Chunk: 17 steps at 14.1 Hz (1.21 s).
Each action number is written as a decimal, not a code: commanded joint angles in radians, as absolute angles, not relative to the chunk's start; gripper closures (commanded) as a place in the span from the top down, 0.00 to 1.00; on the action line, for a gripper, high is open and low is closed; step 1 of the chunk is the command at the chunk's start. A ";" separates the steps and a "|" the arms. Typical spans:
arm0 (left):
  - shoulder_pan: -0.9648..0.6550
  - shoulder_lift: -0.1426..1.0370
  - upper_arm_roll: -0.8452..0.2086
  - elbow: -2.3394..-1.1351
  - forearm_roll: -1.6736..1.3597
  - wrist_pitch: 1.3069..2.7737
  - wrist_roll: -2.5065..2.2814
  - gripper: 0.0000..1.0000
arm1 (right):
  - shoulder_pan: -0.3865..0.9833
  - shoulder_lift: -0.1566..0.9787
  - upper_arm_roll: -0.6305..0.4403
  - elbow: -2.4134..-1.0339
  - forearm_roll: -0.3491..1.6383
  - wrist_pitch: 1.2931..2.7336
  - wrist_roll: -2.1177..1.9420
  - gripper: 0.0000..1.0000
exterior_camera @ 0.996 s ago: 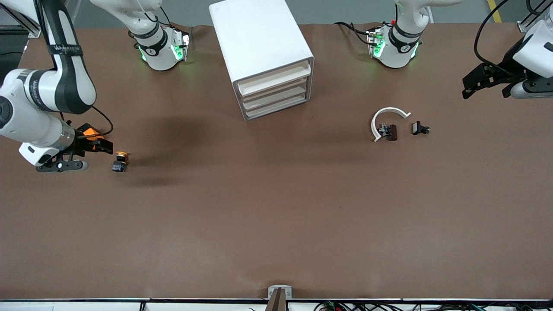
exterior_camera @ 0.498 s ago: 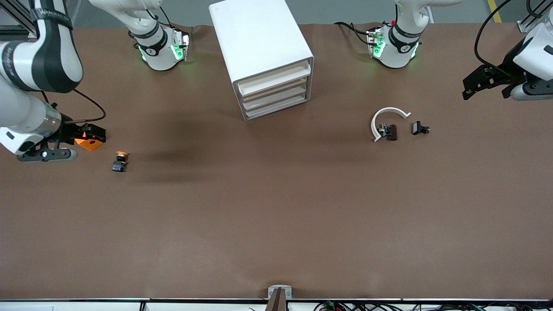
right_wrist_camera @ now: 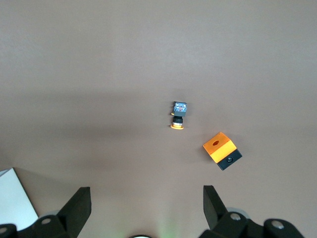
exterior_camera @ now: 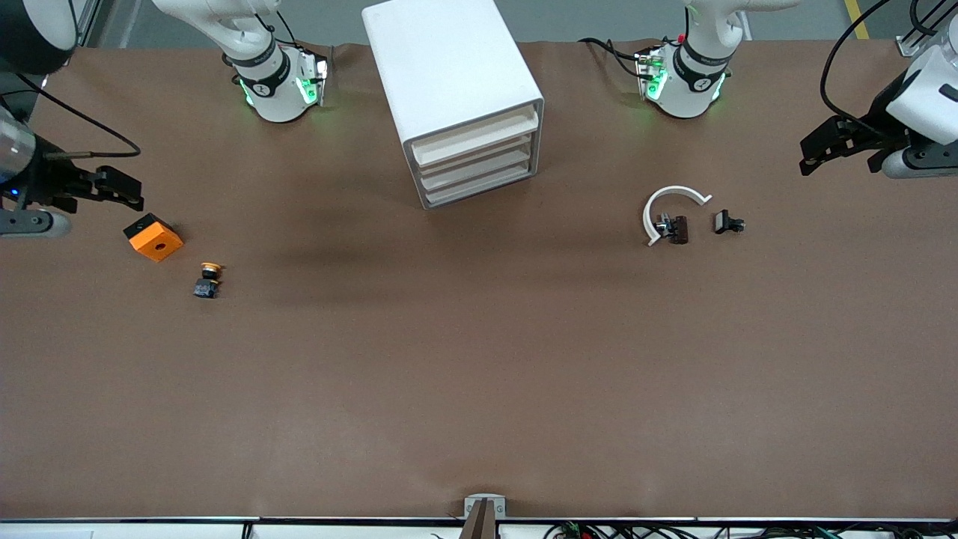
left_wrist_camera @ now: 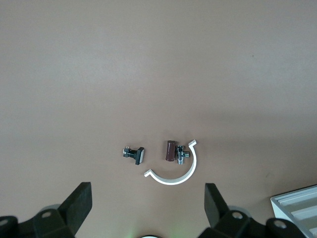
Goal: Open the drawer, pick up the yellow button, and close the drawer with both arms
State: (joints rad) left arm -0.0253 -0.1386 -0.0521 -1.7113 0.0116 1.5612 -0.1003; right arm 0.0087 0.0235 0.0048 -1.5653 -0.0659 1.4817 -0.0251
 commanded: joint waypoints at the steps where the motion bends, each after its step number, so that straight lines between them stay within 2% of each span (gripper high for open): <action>1: -0.028 -0.141 -0.048 -1.704 0.006 1.557 -0.106 1.00 | 0.018 0.035 0.000 -1.465 -0.075 1.424 0.008 1.00; 4: -0.026 -0.141 -0.046 -1.697 0.008 1.545 -0.107 1.00 | 0.011 0.038 -0.011 -1.413 -0.074 1.422 0.003 1.00; 8: -0.025 -0.123 -0.044 -1.678 0.012 1.543 -0.109 1.00 | -0.044 0.041 -0.012 -1.411 -0.031 1.427 -0.020 1.00; 17: -0.009 -0.104 -0.037 -1.649 0.014 1.537 -0.104 1.00 | -0.064 0.015 -0.009 -1.466 -0.002 1.492 -0.049 1.00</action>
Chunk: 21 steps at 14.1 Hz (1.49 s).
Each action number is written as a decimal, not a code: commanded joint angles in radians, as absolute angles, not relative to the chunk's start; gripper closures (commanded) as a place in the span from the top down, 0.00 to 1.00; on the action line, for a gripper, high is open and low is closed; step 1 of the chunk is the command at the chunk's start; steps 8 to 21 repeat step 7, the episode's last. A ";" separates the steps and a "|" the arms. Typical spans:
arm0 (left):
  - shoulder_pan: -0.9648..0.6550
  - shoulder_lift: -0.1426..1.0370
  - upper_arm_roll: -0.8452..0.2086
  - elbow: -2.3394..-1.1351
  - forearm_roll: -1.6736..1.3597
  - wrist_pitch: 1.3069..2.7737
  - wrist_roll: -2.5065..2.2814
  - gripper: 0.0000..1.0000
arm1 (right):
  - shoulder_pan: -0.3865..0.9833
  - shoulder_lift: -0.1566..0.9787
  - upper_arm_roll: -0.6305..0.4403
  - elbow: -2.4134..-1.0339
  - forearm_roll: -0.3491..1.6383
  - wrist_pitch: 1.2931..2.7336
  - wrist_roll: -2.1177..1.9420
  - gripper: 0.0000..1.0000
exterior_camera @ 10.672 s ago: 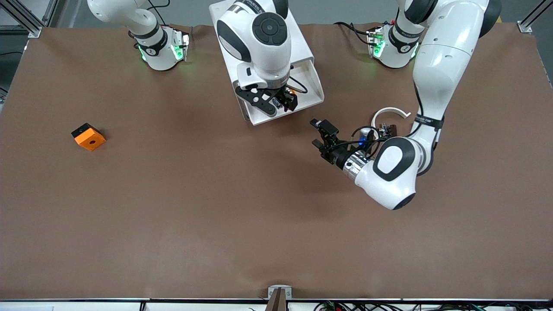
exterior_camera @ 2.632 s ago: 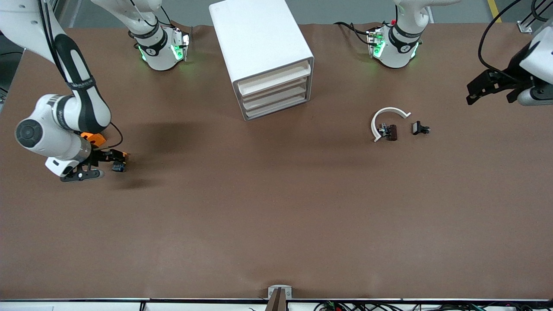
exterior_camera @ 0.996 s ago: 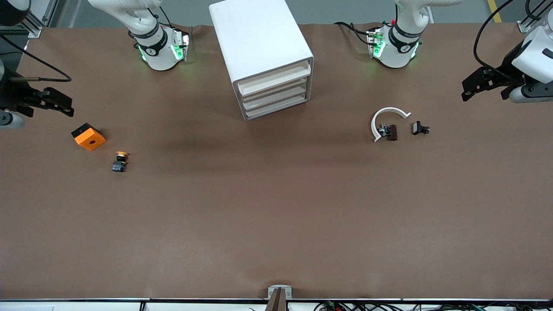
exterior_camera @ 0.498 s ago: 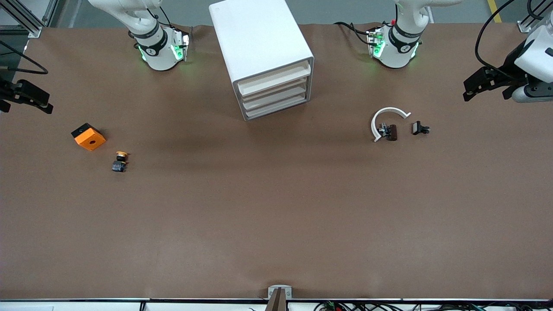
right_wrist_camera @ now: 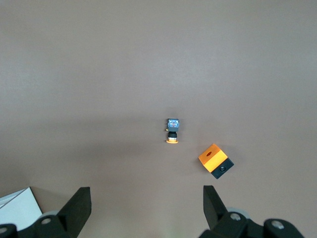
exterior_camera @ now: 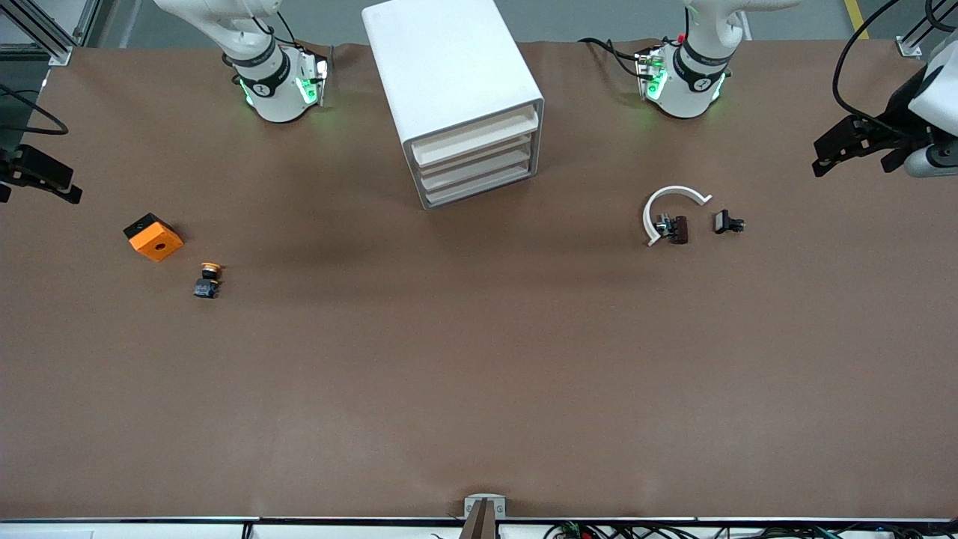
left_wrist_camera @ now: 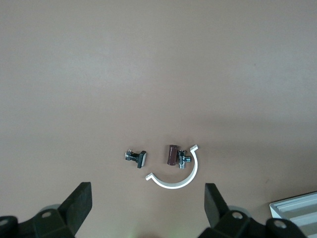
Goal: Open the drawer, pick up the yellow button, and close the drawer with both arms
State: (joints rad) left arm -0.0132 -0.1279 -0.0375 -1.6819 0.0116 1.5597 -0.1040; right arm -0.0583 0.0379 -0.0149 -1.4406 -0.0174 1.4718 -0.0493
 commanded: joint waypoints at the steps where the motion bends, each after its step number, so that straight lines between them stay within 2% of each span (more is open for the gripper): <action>1: -0.011 -0.101 -0.037 -1.648 0.014 1.537 -0.106 1.00 | -0.064 -0.009 -0.009 -1.506 -0.003 1.524 -0.049 1.00; 3: -0.009 -0.101 -0.038 -1.649 0.014 1.537 -0.104 1.00 | -0.063 -0.040 -0.009 -1.554 -0.008 1.557 -0.054 1.00; 7: -0.009 -0.101 -0.040 -1.647 0.014 1.537 -0.095 1.00 | -0.064 -0.034 -0.008 -1.525 -0.015 1.505 -0.049 1.00; 21: -0.009 -0.101 -0.040 -1.647 0.014 1.537 -0.095 1.00 | -0.064 -0.034 -0.008 -1.525 -0.015 1.505 -0.049 1.00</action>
